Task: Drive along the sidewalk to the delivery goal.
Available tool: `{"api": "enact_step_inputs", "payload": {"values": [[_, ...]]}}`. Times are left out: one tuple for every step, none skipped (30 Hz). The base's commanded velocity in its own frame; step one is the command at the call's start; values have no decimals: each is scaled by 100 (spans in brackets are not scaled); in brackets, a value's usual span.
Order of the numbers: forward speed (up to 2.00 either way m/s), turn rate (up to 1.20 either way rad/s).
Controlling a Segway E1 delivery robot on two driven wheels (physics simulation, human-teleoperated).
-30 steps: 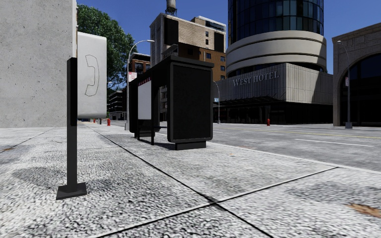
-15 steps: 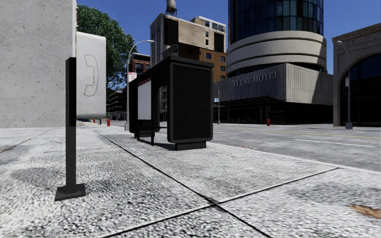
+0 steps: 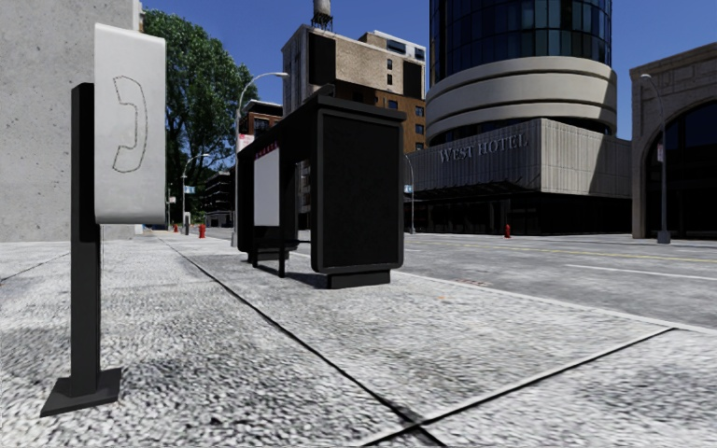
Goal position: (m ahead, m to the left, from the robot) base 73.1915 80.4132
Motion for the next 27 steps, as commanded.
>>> {"api": "enact_step_inputs", "payload": {"values": [[92,0],[92,0],[92,0],[92,0],[92,0],[92,0],[92,0],[92,0],[92,0],[92,0],[92,0],[92,0],[92,0],[92,0],[93,0],[93,0],[93,0],[93,0],[93,0],[93,0],[94,0],[94,0],[100,0],[103,0],[104,0],[105,0],[105,0]]}}
